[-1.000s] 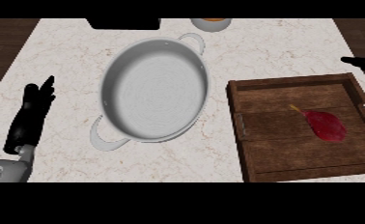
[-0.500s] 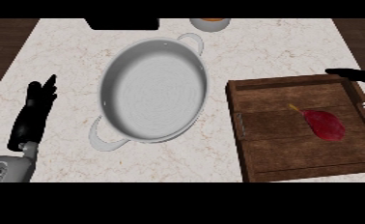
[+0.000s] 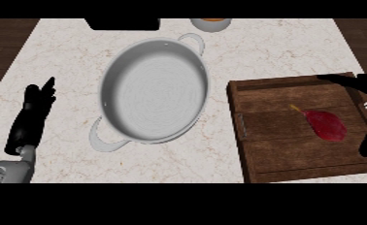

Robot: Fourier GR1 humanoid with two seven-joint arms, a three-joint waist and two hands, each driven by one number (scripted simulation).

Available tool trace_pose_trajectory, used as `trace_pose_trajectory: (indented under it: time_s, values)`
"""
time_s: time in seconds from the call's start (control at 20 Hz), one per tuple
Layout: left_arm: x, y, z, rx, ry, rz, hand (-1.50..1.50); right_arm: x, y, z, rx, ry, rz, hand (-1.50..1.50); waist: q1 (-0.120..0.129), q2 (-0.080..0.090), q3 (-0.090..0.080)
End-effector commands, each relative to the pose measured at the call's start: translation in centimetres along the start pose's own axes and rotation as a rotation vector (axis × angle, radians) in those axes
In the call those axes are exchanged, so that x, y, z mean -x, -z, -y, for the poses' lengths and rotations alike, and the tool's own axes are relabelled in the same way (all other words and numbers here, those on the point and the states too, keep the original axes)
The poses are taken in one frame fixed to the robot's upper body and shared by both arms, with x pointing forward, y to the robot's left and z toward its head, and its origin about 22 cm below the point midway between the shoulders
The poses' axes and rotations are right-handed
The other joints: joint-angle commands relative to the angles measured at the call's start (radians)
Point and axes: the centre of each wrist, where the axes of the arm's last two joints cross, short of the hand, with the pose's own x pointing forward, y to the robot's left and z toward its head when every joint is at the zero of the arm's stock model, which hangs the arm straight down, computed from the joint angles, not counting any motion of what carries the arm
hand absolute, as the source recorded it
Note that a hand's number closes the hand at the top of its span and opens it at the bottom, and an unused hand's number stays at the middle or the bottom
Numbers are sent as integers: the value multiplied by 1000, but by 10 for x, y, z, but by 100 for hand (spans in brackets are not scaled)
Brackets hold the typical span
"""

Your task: Pick the pear from the tray and place it in the pot

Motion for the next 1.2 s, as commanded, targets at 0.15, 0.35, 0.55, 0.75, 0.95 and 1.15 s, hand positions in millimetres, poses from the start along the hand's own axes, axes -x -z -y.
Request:
trace_pose_trajectory:
  time_s: [0.15,0.35,0.55,0.75,0.95,1.15]
  values:
    - [-8,-5,-3,6,-3,4,0,5,23,-27,-1,-18,-2,-150,-3,-1,0]
    - [-3,4,-3,-7,-6,3,0,6,34,-43,27,-18,6,-150,-5,0,0]
    - [-4,-1,5,-6,-23,0,0,-9,56,-44,12,-40,-35,-150,-1,0,0]
    - [-3,2,-8,4,9,-1,0,15,65,-32,-35,-35,-75,-150,3,1,0]
    - [3,12,8,1,4,10,0,5,58,-33,-39,-40,-71,-150,-5,0,0]
    - [-15,4,-9,5,-11,-12,0,13,76,-46,-71,-55,-82,-150,1,0,0]
